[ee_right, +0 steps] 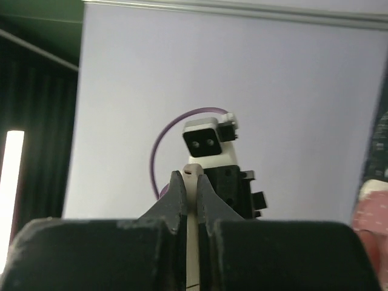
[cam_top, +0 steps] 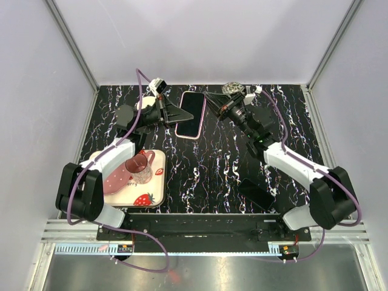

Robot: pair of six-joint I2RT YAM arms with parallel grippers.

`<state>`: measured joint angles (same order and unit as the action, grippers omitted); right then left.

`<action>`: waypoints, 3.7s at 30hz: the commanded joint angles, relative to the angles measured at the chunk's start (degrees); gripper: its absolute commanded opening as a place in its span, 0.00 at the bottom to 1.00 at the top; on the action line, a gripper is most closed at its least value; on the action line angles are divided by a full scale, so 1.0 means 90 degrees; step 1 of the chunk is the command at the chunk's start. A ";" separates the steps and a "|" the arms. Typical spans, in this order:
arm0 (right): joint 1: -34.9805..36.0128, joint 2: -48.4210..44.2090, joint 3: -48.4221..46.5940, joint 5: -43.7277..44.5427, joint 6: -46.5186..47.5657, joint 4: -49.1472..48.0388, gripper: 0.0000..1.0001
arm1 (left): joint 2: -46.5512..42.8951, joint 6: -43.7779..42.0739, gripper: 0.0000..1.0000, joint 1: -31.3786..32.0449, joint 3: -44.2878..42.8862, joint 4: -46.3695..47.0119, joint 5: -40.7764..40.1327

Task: Take the phone out of the phone case
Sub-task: Remove the phone case from the phone.

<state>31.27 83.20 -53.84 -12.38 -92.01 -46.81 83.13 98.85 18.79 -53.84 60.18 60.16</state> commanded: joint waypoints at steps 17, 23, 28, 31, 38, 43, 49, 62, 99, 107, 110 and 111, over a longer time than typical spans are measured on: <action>0.0471 0.0082 0.0474 -0.2480 0.2978 0.3572 0.37 | 0.0284 0.0081 0.00 0.0041 -0.0658 0.2493 -0.0308; 0.0539 0.0179 0.0866 -0.2901 0.2333 0.2428 0.44 | 0.0275 -0.0357 0.00 0.0042 -0.0599 0.2064 -0.0230; 0.0744 0.0228 0.0554 -0.2902 0.2381 0.2622 0.43 | 0.0284 -0.0934 0.00 0.0042 -0.0482 0.1448 -0.0151; 0.0911 0.0393 0.0280 -0.3008 0.2411 0.2672 0.41 | 0.0421 -0.0905 0.00 0.0061 -0.0472 0.1506 -0.0181; 0.0999 0.0405 0.0269 -0.3165 0.2332 0.2252 0.03 | 0.0646 -0.1158 0.00 0.0071 -0.0482 0.1175 -0.0191; 0.0960 0.0024 0.0494 -0.2552 0.2488 0.2582 0.00 | 0.0734 -0.1208 0.00 0.0071 -0.0307 0.1175 -0.0161; 0.0726 -0.0806 0.0388 -0.0826 0.3015 0.4378 0.00 | 0.0724 -0.1849 0.12 0.0061 -0.0082 0.0378 -0.0220; 0.0384 -0.1451 -0.0804 0.0907 0.4656 0.7466 0.00 | 0.0294 -0.3971 0.61 0.0100 -0.0208 -0.2790 -0.0406; 0.0413 0.2513 -0.2339 0.2714 0.6483 1.0182 0.15 | 0.0021 -0.5729 0.72 0.0129 -0.0873 -0.7595 -0.2017; 0.0461 0.2591 -0.1821 0.2441 0.6327 0.9879 0.22 | 0.0050 -0.5729 0.72 0.0139 -0.0726 -0.7595 -0.2046; 0.0452 0.2621 -0.1586 0.2352 0.6278 0.9810 0.22 | 0.0050 -0.5720 0.71 0.0139 -0.0726 -0.7595 -0.2056; 0.0461 0.2631 -0.1470 0.2265 0.6287 0.9752 0.22 | 0.0060 -0.5729 0.71 0.0149 -0.0736 -0.7605 -0.2065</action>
<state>34.68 102.91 -72.69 12.19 -33.56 42.70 83.53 46.83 20.18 -60.29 -10.61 40.82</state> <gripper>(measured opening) 0.226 0.717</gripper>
